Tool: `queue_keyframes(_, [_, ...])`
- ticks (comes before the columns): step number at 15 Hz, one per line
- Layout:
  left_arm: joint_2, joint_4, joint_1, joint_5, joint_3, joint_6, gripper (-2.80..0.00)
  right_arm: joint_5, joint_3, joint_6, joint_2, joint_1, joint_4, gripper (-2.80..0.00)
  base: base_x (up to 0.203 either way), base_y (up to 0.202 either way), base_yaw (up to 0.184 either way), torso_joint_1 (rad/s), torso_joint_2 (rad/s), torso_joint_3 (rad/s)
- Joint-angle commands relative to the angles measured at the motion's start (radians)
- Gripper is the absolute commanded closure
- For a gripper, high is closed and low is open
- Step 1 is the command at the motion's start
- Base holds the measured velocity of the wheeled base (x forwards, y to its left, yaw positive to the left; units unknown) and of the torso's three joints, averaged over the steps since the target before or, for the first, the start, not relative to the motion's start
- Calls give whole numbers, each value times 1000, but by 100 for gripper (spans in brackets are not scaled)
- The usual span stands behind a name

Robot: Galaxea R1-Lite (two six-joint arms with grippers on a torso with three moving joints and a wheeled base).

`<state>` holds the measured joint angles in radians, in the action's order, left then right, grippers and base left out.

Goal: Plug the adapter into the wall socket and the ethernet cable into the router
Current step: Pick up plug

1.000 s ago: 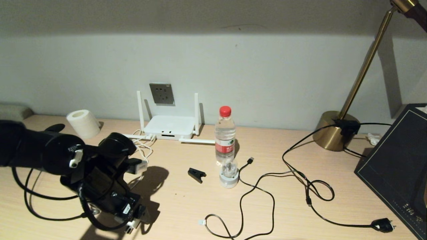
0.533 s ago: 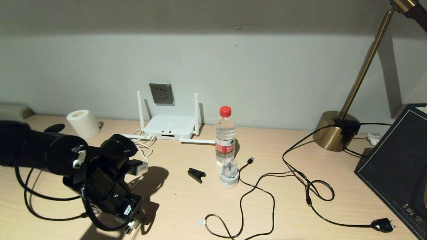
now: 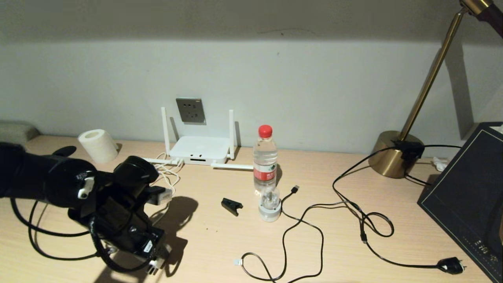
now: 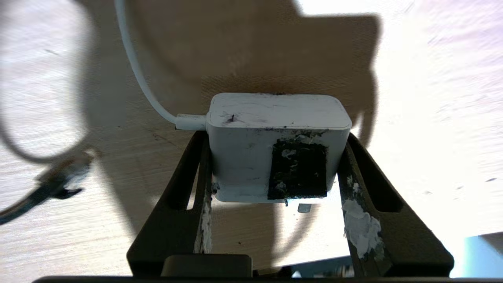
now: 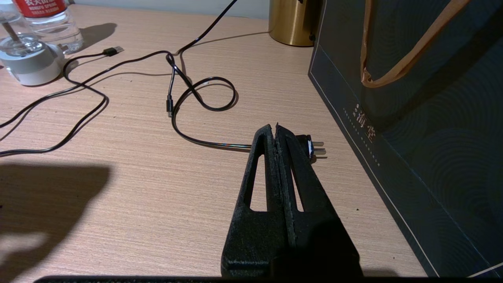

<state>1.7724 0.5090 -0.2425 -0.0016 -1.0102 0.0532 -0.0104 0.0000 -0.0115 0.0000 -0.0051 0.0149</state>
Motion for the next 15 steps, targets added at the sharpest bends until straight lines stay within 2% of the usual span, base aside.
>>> queue_keyframes(1, [-85,-111,21,-14,37,-3,0,0,5,-1,0,1,0,0,0,0,0,0,0,0])
queue_keyframes(4, [-164,-436,47,-30,180,-36,0,0,5,-1,2,0,0,0,0,0,0,0,0,0])
queue_keyframes(8, [-216,-907,45,-17,444,-135,0,0,5,-1,2,-1,0,0,0,0,0,0,0,0])
queue_keyframes(11, [-184,-1231,45,63,550,-197,0,0,5,-1,2,-1,0,0,0,0,0,0,0,0])
queue_keyframes(15, [27,-1671,41,147,620,-206,0,0,5,-1,2,0,0,0,0,0,0,0,0,0])
